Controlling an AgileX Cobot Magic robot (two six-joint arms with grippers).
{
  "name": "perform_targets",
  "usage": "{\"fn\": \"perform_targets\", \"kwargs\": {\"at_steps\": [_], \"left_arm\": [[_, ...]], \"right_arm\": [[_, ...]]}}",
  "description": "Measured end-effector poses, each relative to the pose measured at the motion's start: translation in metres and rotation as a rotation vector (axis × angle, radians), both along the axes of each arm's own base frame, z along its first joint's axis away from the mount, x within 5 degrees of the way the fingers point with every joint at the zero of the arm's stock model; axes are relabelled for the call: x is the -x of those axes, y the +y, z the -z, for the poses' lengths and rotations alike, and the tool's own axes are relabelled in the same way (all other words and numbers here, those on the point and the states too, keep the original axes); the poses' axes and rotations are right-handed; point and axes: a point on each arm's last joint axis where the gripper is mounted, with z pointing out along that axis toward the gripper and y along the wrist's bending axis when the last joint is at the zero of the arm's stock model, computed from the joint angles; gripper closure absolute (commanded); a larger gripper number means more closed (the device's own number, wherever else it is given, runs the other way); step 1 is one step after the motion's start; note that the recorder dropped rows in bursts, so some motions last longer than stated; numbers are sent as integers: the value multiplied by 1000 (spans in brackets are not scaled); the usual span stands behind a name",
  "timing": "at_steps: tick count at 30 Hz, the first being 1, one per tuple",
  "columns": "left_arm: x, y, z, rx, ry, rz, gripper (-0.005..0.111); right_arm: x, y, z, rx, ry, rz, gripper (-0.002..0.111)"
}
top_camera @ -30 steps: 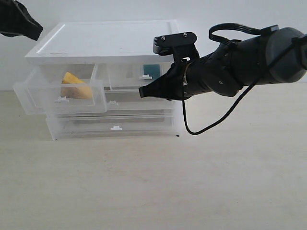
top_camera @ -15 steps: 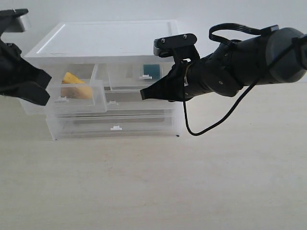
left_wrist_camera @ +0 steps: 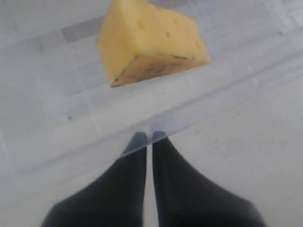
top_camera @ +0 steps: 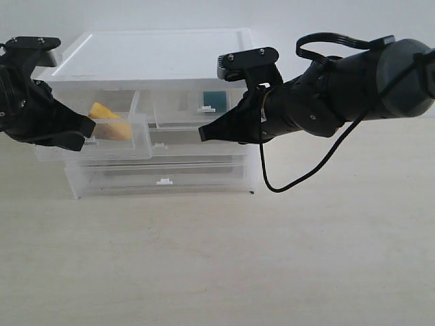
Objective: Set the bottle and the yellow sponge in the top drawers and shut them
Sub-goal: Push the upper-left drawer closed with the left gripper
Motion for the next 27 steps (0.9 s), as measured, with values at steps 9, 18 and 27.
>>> {"fn": "perform_targets", "kwargs": {"at_steps": [9, 18, 27], "left_arm": [[-15, 0, 4, -3, -107, -32, 103], [-28, 3, -2, -9, -264, -73, 103], [-45, 3, 19, -15, -296, -106, 103]], "right_arm": [[0, 0, 0, 3, -2, -3, 108], [0, 0, 0, 5, -3, -4, 108], [0, 0, 0, 9, 1, -2, 108]]}}
